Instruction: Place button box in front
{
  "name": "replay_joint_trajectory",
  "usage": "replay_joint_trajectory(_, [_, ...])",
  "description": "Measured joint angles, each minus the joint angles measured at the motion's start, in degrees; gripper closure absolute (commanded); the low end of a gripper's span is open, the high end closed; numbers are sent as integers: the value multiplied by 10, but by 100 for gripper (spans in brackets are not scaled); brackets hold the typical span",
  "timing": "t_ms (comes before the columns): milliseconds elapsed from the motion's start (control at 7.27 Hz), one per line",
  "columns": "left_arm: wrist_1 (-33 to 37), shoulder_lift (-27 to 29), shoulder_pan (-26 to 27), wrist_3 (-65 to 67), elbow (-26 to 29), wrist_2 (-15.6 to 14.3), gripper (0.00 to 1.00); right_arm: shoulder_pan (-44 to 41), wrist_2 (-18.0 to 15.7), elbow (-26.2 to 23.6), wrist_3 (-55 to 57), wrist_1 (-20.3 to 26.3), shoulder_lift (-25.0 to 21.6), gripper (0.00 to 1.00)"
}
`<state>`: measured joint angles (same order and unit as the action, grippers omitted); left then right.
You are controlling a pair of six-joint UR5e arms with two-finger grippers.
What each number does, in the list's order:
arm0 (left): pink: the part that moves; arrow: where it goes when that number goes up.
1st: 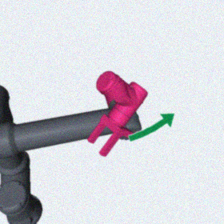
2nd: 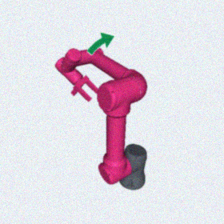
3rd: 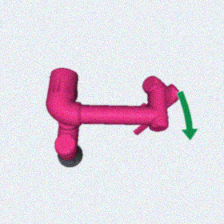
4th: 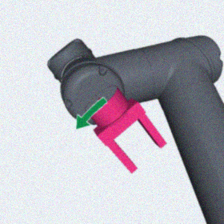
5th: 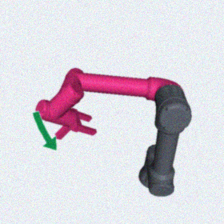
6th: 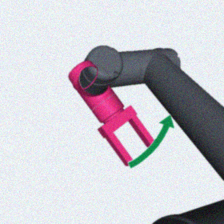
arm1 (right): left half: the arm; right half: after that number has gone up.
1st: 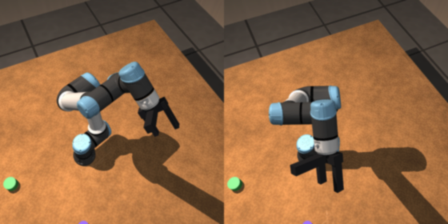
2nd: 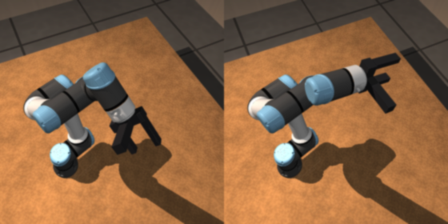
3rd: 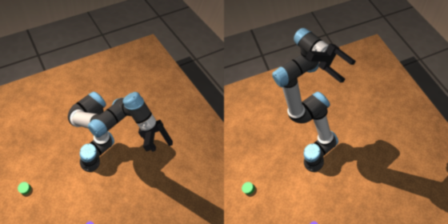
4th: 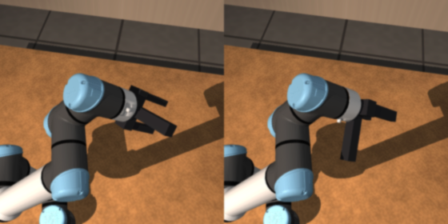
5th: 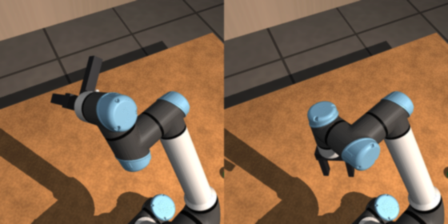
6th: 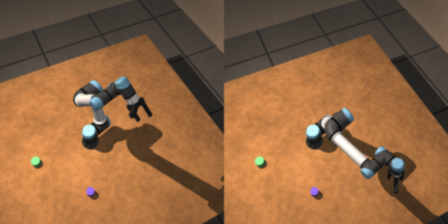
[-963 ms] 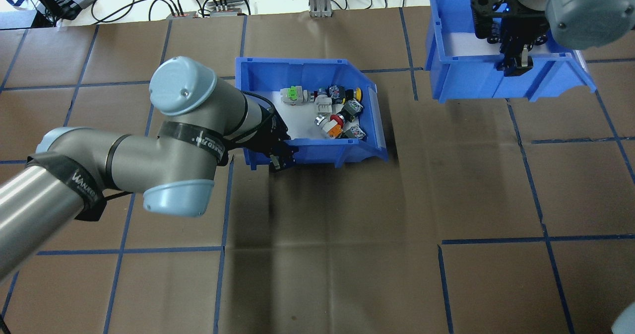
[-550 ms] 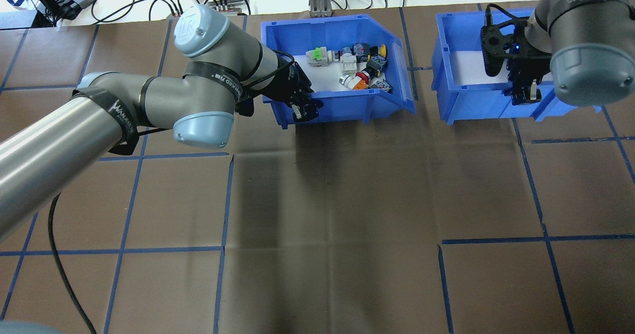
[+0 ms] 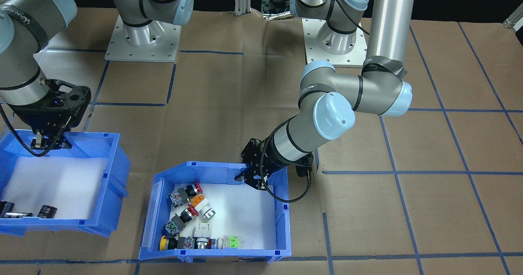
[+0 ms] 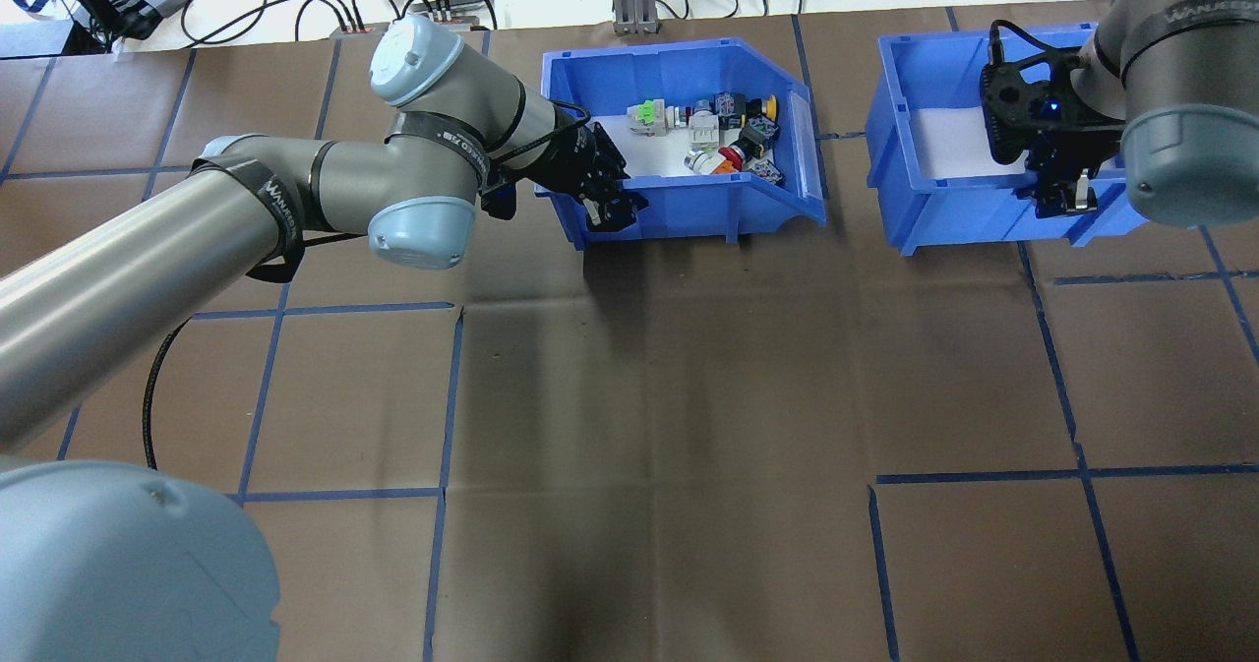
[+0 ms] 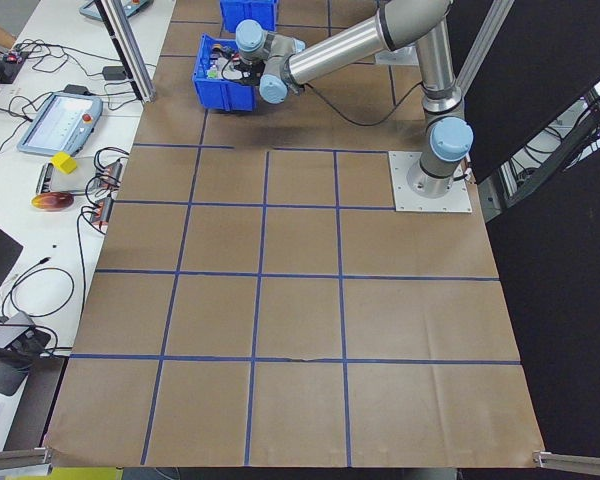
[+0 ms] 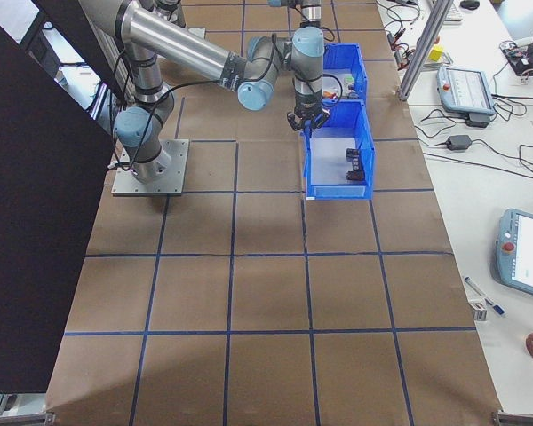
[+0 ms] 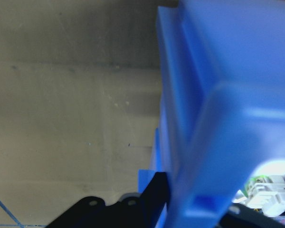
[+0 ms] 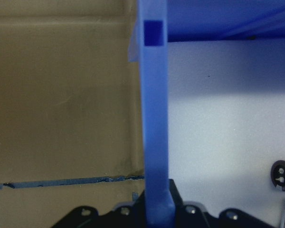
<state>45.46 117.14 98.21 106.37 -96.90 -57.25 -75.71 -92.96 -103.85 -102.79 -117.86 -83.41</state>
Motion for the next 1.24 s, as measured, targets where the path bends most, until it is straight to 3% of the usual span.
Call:
replay_joint_trajectory(413, [1, 11, -3, 1, 6, -21, 99, 1, 1, 0, 1, 0, 0, 95])
replay_joint_trajectory(688, [2, 16, -3, 1, 9, -28, 76, 0, 0, -1, 3, 0, -2, 95])
replay_joint_trajectory(826, [2, 16, -3, 2, 10, -29, 46, 0, 0, -3, 4, 1, -6, 95])
replay_joint_trajectory(963, [2, 16, -3, 1, 10, -30, 2, 0, 0, -7, 5, 1, -11, 95])
replay_joint_trajectory(1239, [4, 12, -1, -3, 7, -32, 2, 0, 0, -25, 6, 0, -25, 95])
